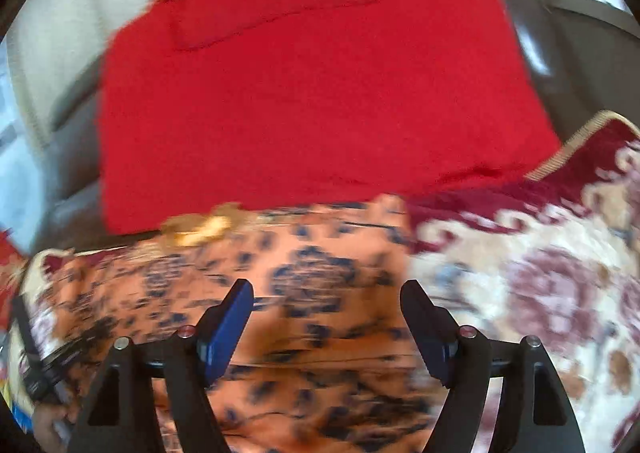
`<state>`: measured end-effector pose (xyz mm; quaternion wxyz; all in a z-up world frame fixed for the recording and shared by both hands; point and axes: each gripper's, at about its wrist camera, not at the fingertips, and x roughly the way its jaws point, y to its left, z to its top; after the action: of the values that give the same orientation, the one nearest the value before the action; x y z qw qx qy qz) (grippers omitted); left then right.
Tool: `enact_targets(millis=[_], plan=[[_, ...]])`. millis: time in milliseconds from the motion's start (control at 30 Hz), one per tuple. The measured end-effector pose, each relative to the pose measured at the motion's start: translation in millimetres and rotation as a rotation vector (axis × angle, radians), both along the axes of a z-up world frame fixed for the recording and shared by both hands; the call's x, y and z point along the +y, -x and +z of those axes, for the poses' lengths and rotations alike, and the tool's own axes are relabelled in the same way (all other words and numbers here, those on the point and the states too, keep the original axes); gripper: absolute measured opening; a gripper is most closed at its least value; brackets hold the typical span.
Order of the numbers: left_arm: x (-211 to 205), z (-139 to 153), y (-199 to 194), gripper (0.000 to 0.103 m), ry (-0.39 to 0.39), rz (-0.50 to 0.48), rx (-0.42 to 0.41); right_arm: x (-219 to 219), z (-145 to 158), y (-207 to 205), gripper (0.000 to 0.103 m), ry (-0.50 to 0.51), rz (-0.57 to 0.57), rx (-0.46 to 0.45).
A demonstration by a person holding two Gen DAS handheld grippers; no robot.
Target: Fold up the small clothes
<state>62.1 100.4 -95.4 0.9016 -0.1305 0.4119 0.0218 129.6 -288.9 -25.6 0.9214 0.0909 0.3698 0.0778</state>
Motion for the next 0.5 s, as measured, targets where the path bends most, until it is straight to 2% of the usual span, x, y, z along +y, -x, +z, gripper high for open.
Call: enact_targets(millis=[33,133,167,233,333,367,400,433,467,500], plan=[[0,0,0,0.010,0.002,0.000,0.000,10,-6,-3,0.079,-0.017,0.011,0.025],[0,0,0,0.010,0.006,-0.001,-0.003,-15,-70,-33,0.077,-0.109,-0.086,0.245],[1,0,0,0.010,0.009,0.000,-0.004,-24,-65,-28,0.076,-0.162,-0.112,0.194],[1,-1,0,0.010,0.010,0.001,-0.005,-24,-49,-24,0.078,-0.165,-0.133,0.181],[-1,0,1,0.010,-0.008,0.002,-0.007,-10,-23,-15,0.079,-0.134,-0.065,0.085],[-1,0,1,0.010,-0.002,0.002,-0.008,-7,-22,-14,0.084,-0.127,-0.046,0.062],[0,0,0,0.010,0.005,0.002,-0.007,-6,-33,-19,0.088,-0.117,-0.045,0.073],[0,0,0,0.011,0.007,0.001,-0.007,-5,-53,-24,0.089,-0.086,-0.068,0.136],[0,0,0,0.011,0.008,-0.001,-0.008,-11,-77,-32,0.089,-0.073,-0.097,0.242],[1,0,0,0.011,0.008,-0.001,-0.008,-14,-75,-27,0.088,-0.074,-0.119,0.201]])
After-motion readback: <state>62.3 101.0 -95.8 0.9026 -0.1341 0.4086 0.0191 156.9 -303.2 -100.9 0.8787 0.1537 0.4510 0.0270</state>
